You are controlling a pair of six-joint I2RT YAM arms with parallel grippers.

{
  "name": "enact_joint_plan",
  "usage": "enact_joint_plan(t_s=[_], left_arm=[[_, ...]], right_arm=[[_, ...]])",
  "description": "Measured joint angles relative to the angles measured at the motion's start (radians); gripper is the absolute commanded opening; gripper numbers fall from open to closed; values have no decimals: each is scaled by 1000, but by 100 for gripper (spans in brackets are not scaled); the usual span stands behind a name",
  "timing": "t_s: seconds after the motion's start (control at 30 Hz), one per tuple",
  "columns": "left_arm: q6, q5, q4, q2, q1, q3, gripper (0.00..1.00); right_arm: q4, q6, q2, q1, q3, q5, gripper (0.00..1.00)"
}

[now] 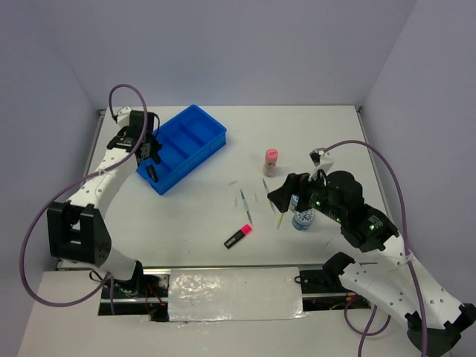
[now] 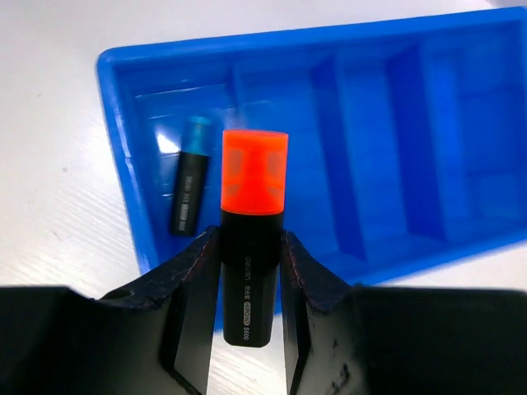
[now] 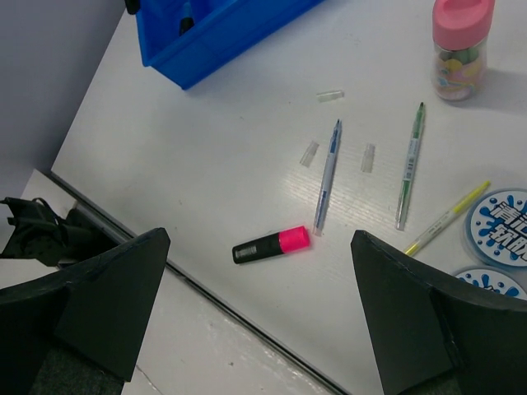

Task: Sort the stationery into containers
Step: Place the pen in the storage box.

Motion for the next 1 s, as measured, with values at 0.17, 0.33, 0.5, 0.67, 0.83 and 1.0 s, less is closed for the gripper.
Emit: enact_joint_plan(t_s=[0.17,0.33,0.5,0.67,0.83,1.0], left_arm=[[-32,-3,-2,73,56,-19,17],[-56,2,21,85,96,-49,38],[-57,18,44,116,109,-51,70],[-64,32,60,120,109,-68,81],[-49,73,77,109,104,-74,98],[35,76,52,10,-20,-43,99]], right_arm=[[-7,-2,0,0,3,0,100],[-15,-3,0,0,3,1,100],[-24,-4,4,0,8,1,100],[-29,-7,10,0,11,0,100],[-39,-7,11,0,12,1,100],[-76,-8,11,0,59,22,100]])
